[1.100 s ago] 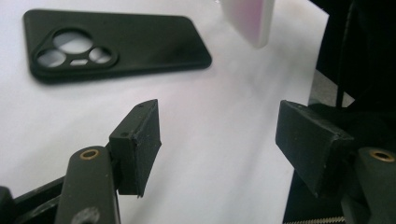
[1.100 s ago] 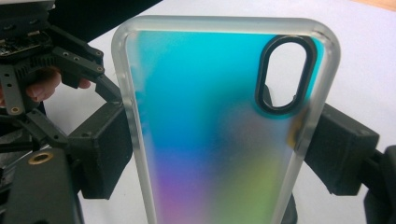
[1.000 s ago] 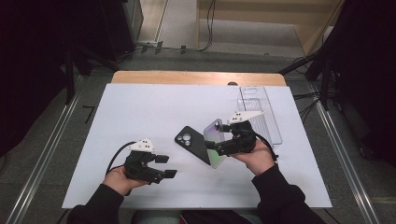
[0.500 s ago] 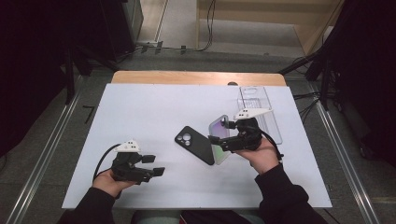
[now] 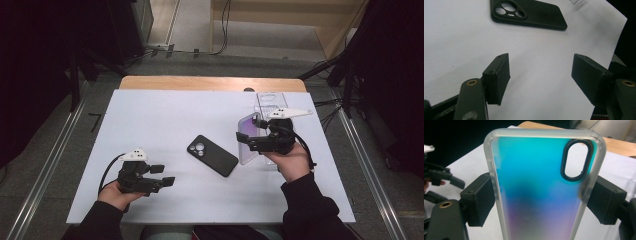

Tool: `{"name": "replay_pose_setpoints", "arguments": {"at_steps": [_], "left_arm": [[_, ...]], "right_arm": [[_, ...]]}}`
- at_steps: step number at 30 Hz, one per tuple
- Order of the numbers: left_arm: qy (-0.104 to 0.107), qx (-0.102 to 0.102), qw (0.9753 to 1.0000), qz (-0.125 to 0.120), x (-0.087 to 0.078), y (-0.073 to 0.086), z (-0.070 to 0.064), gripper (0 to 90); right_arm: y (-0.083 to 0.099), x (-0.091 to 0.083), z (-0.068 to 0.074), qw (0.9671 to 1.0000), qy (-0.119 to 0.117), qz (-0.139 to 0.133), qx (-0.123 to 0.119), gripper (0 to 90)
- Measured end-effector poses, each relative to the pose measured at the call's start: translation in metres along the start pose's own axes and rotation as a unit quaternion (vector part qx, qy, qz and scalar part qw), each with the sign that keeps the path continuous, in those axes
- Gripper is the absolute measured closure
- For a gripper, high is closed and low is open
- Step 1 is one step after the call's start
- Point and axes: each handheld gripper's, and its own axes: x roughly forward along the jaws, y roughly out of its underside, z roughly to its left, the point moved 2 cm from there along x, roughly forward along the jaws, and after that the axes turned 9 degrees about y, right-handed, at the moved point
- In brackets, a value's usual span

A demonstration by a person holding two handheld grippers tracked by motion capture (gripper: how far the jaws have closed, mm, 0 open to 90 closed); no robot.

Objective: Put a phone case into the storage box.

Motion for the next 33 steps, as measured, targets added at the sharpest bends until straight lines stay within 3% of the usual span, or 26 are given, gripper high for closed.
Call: {"name": "replay_pose_setpoints", "arguments": {"at_steps": [9,13,24,33], "left_arm": [[-0.002,-0.006,1.0,0.005,0.0,0.002,0.0,30.7],[-0.002,-0.008,1.0,0.001,-0.001,0.003,0.0,30.7],[-0.003,-0.015,0.9999,-0.001,-0.004,0.005,0.0,30.7],[-0.004,-0.018,0.9998,-0.002,-0.005,0.008,-0.001,30.7]], "right_arm": [[-0.01,-0.018,-0.021,0.999,0.026,-0.032,0.014,15.0],[-0.01,-0.021,-0.031,0.9982,0.046,-0.034,0.016,15.0],[-0.009,-0.02,-0.057,0.9936,0.098,-0.041,0.037,15.0],[-0.01,-0.01,-0.073,0.9893,0.128,-0.048,0.053,15.0]]}}
